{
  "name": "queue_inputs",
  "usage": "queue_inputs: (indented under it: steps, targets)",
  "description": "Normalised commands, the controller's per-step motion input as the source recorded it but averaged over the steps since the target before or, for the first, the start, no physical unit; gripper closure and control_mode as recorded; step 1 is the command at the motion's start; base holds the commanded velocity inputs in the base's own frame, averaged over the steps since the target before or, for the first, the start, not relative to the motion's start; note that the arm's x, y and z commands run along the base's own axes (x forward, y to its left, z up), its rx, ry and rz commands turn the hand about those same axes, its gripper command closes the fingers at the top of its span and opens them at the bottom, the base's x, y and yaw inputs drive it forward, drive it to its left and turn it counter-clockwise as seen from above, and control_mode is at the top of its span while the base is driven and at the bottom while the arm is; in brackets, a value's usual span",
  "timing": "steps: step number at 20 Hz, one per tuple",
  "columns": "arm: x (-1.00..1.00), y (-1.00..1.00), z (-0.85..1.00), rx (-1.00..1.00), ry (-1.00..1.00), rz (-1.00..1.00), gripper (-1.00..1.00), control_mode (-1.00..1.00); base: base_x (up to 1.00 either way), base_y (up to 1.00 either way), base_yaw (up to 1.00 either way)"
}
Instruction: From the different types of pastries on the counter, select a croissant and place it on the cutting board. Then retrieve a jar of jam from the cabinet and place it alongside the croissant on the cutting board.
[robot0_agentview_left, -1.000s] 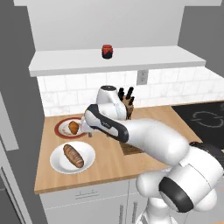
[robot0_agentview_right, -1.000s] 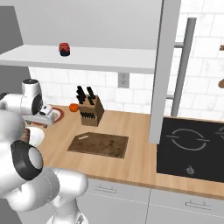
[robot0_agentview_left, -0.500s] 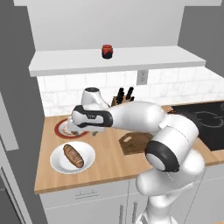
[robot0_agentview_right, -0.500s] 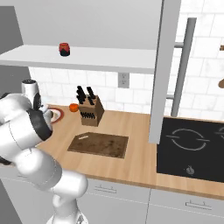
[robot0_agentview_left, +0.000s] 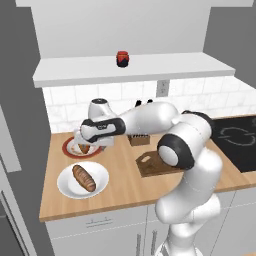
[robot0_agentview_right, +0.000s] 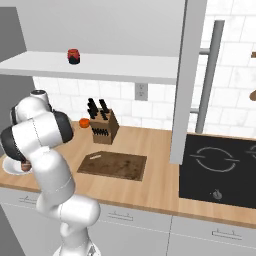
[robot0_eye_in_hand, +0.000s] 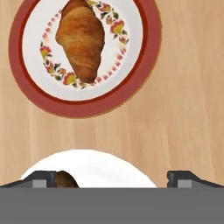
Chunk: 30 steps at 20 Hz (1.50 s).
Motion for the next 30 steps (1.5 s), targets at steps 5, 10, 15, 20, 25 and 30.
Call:
queue_inputs:
  steps: [5, 10, 15, 20, 25, 30]
  targets:
    - [0.56, 0.18, -0.08, 0.0, -0.01, -0.09, -1.0, -1.0, 0.0, 0.0, 0.0]
    - [0.38, 0.46, -0.05, 0.0, -0.01, -0.06, -1.0, -1.0, 0.0, 0.0, 0.0]
    - [0.61, -0.04, -0.2, 0.0, 0.0, -0.06, -1.0, -1.0, 0.0, 0.0, 0.0]
    - [0.7, -0.05, -0.18, 0.0, 0.0, -0.06, -1.0, -1.0, 0.0, 0.0, 0.0]
    - [0.16, 0.0, -0.05, 0.0, 0.0, -0.08, -1.0, -1.0, 0.0, 0.0, 0.0]
    - [0.0, -0.03, -0.17, 0.0, 0.05, -0.03, -1.0, -1.0, 0.0, 0.0, 0.0]
